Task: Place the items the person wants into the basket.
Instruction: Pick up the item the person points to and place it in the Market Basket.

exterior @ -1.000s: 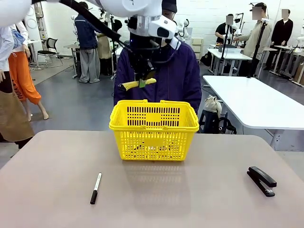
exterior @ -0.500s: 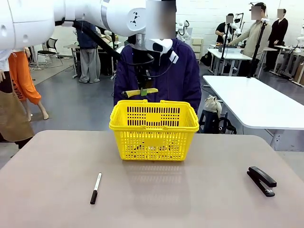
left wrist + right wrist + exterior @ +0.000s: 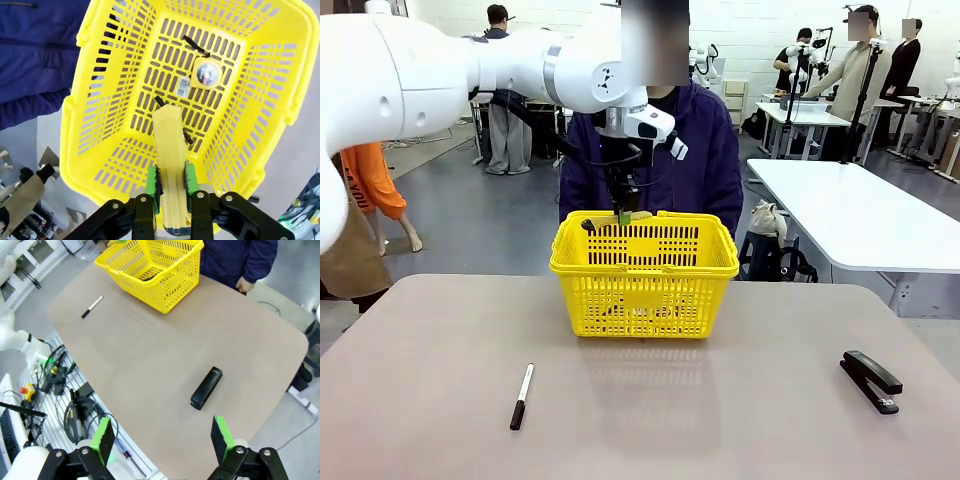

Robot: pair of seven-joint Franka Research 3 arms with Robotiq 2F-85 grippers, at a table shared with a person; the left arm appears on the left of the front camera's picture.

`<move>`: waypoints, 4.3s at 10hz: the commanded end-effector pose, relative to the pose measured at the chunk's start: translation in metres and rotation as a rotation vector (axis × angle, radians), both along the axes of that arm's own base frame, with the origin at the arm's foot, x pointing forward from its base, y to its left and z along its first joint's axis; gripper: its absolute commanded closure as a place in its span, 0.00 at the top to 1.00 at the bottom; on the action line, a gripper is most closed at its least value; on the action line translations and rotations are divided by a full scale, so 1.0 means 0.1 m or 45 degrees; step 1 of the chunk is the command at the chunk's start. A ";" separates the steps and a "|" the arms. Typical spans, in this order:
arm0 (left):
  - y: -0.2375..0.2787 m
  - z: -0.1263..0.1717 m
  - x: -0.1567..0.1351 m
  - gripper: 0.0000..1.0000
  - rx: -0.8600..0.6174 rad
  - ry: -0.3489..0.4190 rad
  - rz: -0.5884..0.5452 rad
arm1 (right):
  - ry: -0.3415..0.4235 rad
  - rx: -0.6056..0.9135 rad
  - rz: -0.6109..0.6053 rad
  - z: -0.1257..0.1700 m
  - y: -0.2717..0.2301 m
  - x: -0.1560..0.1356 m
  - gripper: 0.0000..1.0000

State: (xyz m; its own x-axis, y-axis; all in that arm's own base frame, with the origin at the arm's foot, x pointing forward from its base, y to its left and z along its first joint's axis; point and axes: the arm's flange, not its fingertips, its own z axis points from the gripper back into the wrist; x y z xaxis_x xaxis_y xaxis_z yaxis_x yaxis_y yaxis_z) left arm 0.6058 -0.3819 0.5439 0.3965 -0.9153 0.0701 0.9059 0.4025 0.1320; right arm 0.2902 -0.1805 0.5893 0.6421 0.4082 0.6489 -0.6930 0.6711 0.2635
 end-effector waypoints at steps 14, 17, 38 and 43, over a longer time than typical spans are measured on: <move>-0.23 -0.62 0.37 1.00 0.080 0.224 0.062 | -0.030 0.035 0.021 -0.01 0.00 0.01 1.00; -0.23 -0.61 0.36 1.00 0.078 0.223 0.063 | -0.030 0.035 0.021 -0.01 0.00 0.01 1.00; 0.36 0.44 -0.88 1.00 -0.075 -0.022 0.055 | -0.030 0.035 0.021 -0.01 0.00 0.01 1.00; 0.36 0.44 -0.88 1.00 -0.075 -0.022 0.055 | -0.030 0.035 0.021 -0.01 0.00 0.01 1.00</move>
